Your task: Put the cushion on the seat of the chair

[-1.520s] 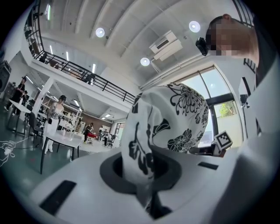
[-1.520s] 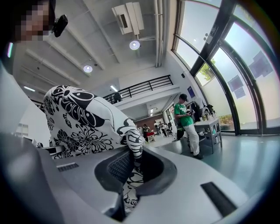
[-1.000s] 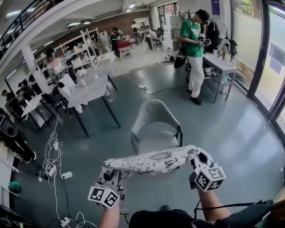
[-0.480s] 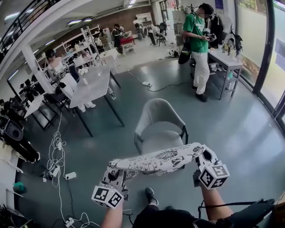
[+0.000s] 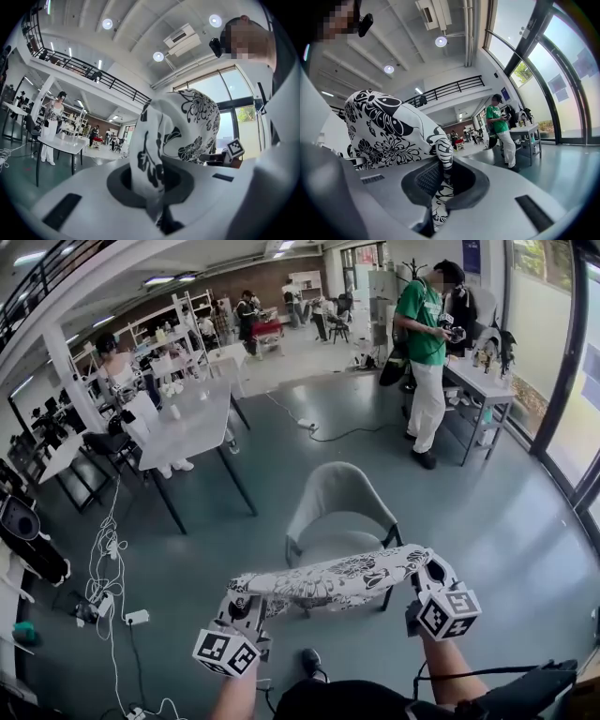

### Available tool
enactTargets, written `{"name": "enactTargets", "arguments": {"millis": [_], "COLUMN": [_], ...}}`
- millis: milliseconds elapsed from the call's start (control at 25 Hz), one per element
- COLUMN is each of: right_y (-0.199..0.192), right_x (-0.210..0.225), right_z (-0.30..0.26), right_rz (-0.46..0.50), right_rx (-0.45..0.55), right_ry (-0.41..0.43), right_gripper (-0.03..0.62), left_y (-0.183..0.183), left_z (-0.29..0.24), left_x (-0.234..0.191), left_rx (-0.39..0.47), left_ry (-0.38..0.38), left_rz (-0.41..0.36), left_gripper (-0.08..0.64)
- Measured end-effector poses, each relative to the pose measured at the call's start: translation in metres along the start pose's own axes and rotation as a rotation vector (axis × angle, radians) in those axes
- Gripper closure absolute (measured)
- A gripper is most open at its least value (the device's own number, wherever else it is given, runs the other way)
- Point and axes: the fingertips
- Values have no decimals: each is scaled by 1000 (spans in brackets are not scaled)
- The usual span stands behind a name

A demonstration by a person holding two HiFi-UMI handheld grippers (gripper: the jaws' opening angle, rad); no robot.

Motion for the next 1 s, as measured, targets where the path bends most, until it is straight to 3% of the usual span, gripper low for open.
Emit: {"name": "enactTargets", "arguments": {"millis": [440,1000], "right_y": [-16,-37], "right_x": [-20,-9], "right_z": [-83,-148], "right_rz": [1,-6], "right_rx": [-30,-83], "right_ry": [-31,-132], "right_gripper": [568,568], "left_y": [-3,-28], "left_z": [-41,-103], "left_x": [-77,-135], "left_rx": [-23,-84], "left_ry": [5,-88], "left_rz": [19,103], "left_gripper": [541,541]}}
Point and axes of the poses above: the fingertips, and each gripper's own axes: z backward along the fingers, x to its right, y out of its top, and after that the axes turned 3 degrees about x, right-handed
